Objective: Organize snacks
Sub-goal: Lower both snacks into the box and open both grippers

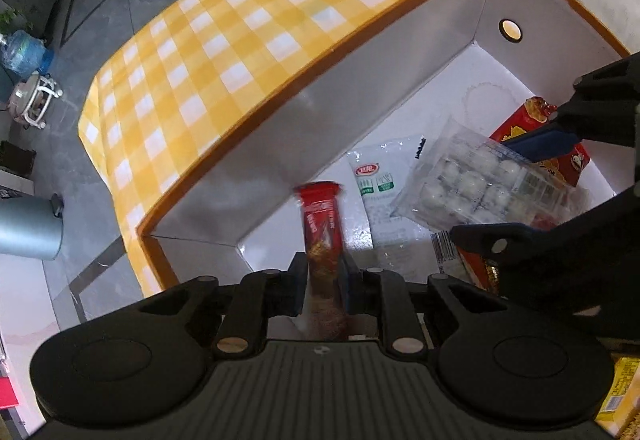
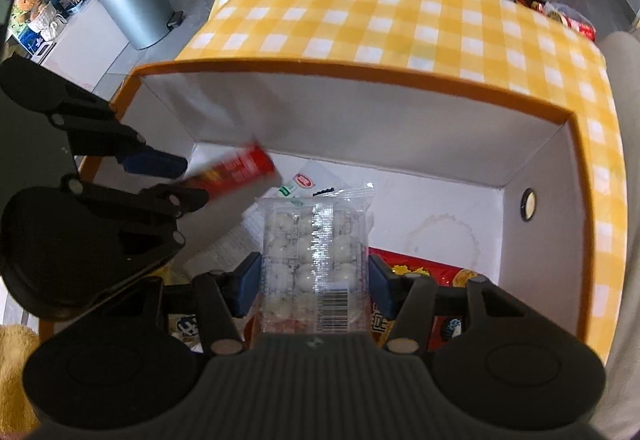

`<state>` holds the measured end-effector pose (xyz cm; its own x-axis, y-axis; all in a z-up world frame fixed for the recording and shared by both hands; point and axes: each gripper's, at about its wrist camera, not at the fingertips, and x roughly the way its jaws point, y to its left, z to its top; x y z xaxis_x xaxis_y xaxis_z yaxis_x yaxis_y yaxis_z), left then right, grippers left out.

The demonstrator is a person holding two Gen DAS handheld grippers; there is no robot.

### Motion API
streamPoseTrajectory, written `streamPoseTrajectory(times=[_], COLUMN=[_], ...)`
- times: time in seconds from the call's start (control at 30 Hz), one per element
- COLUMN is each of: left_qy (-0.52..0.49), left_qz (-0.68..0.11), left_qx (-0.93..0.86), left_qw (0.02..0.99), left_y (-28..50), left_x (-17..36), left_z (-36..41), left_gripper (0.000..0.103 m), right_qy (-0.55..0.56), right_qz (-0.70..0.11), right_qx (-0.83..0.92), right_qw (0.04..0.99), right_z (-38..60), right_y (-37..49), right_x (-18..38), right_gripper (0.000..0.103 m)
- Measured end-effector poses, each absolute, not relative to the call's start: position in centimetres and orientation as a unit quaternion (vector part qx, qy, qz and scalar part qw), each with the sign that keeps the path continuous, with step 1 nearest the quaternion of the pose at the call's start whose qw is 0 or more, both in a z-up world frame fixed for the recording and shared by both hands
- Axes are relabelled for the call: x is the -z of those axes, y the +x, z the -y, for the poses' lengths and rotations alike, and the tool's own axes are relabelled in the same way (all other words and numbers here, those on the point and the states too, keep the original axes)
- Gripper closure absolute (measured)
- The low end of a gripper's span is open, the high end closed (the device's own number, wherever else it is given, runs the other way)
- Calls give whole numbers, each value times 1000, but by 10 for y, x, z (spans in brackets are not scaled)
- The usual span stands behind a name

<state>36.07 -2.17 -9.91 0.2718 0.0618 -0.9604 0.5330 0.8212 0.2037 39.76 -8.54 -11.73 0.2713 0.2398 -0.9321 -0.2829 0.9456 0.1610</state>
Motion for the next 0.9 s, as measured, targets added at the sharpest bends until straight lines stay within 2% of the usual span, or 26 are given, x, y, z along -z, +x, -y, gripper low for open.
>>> streamPoseTrajectory(times=[0.27, 0.43, 0.53, 0.63, 0.77, 0.9], left_qy=[246, 243, 239, 243, 251, 246], left_qz=[-585, -578, -574, -569, -557, -543], left_qx=[149, 141, 136, 131, 126, 120], left_qw=[758, 766, 771, 775, 781, 794], left_y=[360, 358, 357, 355, 347, 337], left_x=[99, 93, 89, 84, 75, 62], left_z=[20, 16, 14, 13, 14, 12], left_gripper=[78, 69, 60, 55, 55, 54], right_qy=[8, 13, 9, 4, 3, -1], right_qz=[-597, -593, -588, -584, -575, -567], right_qx=[-158, -156, -154, -151, -145, -136], right_qw=[787, 790, 794, 797, 805, 812], right_z=[87, 89, 90, 91, 93, 94], right_y=[404, 402, 400, 397, 391, 384], right_x=[130, 129, 124, 119, 110, 98], right_gripper=[45, 42, 35, 29, 23, 21])
